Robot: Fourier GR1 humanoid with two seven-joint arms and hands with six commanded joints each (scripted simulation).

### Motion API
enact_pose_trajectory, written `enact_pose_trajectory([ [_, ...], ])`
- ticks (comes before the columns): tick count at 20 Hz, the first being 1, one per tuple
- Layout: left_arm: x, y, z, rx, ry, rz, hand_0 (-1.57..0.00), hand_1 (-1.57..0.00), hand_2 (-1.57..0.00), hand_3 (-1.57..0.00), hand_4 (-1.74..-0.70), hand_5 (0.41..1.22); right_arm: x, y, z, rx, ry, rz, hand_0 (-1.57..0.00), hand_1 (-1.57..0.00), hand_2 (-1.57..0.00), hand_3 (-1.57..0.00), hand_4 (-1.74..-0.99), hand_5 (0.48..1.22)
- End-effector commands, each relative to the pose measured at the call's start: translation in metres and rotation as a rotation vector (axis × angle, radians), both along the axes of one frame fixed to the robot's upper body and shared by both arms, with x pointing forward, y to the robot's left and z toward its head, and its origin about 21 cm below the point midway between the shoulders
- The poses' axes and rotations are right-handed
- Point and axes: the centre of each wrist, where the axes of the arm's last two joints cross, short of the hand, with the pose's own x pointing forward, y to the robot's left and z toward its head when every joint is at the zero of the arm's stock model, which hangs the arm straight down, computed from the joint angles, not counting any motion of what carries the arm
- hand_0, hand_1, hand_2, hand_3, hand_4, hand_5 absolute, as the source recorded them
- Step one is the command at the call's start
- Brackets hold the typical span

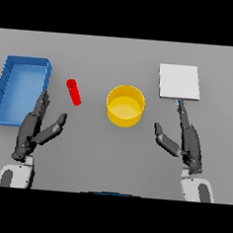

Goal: Pick up the red beaker and tilt it to pour out 1 green nut into yellow bowl. Pick up the yellow bowl and place it on the metallic measuring scale.

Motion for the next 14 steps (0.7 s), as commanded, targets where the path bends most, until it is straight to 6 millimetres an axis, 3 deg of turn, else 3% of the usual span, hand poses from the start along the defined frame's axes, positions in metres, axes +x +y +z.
enact_pose_trajectory([
  [1, 0.001, 0.0, 0.001, 0.01, 0.007, 0.003, 0.0, 0.0, 0.0, 0.0, -1.1, 0.616, -0.001, -0.001, 0.002, -0.009, -0.003, -0.004, 0.0, 0.0, 0.0, 0.0, -1.112, 0.659],
  [5, 0.018, -0.006, 0.001, 0.041, 0.015, -0.003, 0.0, 0.0, 0.0, 0.0, -1.1, 0.617, -0.007, -0.001, 0.005, 0.004, -0.004, 0.0, 0.0, 0.0, 0.0, 0.0, -1.127, 0.652],
  [7, 0.027, -0.01, -0.01, 0.049, 0.019, -0.021, 0.0, 0.0, 0.0, 0.0, -1.12, 0.627, -0.005, -0.002, 0.006, 0.011, -0.005, -0.004, 0.0, 0.0, 0.0, 0.0, -1.143, 0.65],
  [14, 0.073, -0.017, -0.022, 0.059, 0.028, -0.004, 0.0, 0.0, 0.0, 0.0, -1.15, 0.63, -0.003, -0.001, 0.007, 0.061, -0.007, 0.012, 0.0, 0.0, 0.0, 0.0, -1.222, 0.667],
])
